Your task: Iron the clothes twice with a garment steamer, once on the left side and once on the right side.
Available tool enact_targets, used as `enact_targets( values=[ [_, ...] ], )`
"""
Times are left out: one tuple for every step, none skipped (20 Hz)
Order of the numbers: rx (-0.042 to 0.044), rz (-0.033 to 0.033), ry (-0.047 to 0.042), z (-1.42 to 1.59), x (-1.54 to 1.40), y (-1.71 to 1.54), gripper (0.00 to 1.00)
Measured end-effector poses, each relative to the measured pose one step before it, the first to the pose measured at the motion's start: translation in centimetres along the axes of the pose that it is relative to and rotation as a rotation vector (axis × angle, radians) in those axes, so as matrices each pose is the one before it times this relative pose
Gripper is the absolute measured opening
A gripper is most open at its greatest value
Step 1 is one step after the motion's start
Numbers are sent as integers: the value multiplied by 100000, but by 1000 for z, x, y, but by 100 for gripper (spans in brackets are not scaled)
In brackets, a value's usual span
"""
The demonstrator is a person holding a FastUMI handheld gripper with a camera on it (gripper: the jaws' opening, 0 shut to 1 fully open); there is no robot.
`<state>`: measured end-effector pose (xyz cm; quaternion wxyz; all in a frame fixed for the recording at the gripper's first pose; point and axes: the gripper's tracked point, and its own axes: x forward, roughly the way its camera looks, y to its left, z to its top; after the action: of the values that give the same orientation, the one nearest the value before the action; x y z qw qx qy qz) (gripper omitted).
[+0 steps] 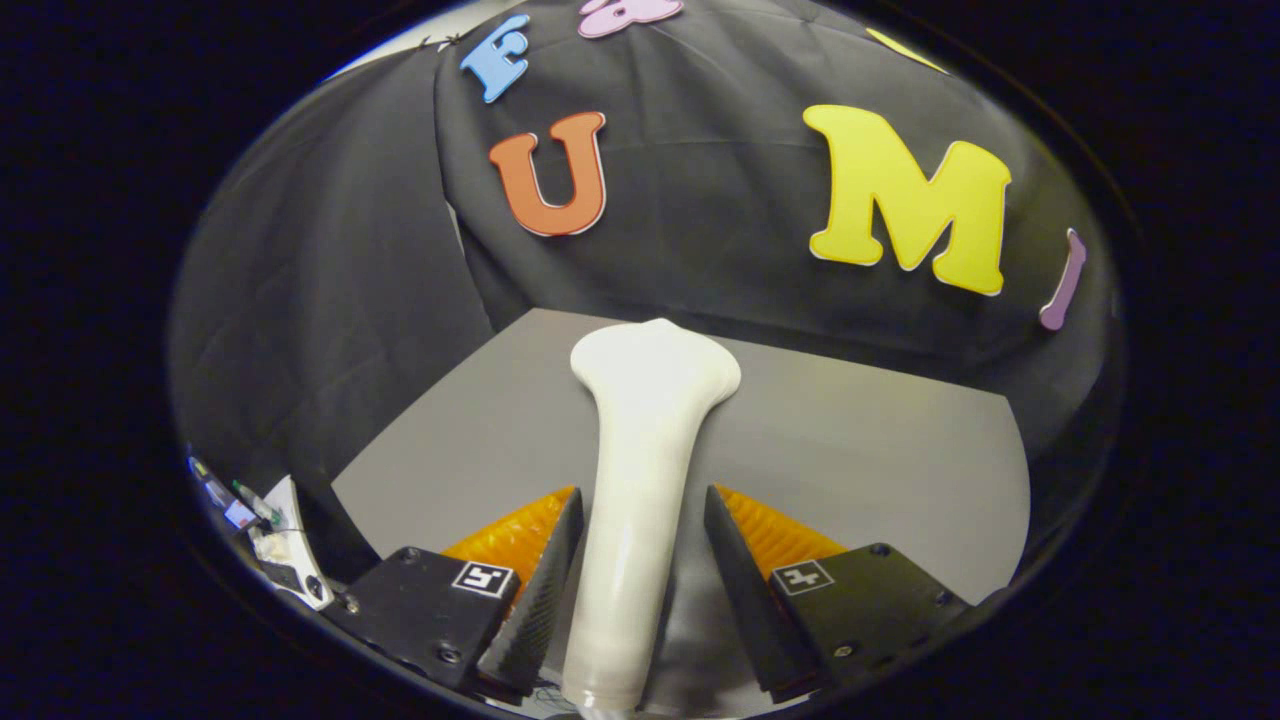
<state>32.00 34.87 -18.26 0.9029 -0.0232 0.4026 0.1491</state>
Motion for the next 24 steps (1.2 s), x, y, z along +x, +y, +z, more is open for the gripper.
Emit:
enact_targets(
  values=[
    [-48,-583,-607,222,10,32,79],
    [164,-1344,374,-175,463,-102,75],
    [1033,-461,-896,365,-353,-90,72],
    [967,1801,532,-215,362,287,62],
    [1527,-9,-547,360,-81,-242,60],
    [1490,615,178,-132,3,243,51],
    [1996,347,-382,18,43,77,49],
    [1900,338,-150,45,-245,-34,47],
    [1942,266,-932,177,-219,3,45],
    [1785,-211,-1888,286,-353,-75,43],
    [1157,-349,-2370,355,-489,-37,42],
    [612,-184,-2565,415,-892,37,41],
    [453,279,-2664,496,-923,17,41],
    [314,612,-2364,318,-1101,107,40],
    [618,590,-2531,353,-1017,66,40],
    [875,314,-2718,324,-1125,-73,40],
    [704,12,-3084,351,-1273,-146,40],
    [1026,113,-3337,345,-1436,-164,40],
    [847,87,-2775,232,-1325,-190,40],
    [1064,46,-2648,142,-1502,-307,39],
    [1085,-64,-2719,311,-1515,-350,39],
    [536,-503,-2983,408,-1744,-528,39],
    [119,-1181,-3389,504,-1898,-739,39],
    [-266,-1643,-3406,597,-1648,-1058,39]
  ],
)
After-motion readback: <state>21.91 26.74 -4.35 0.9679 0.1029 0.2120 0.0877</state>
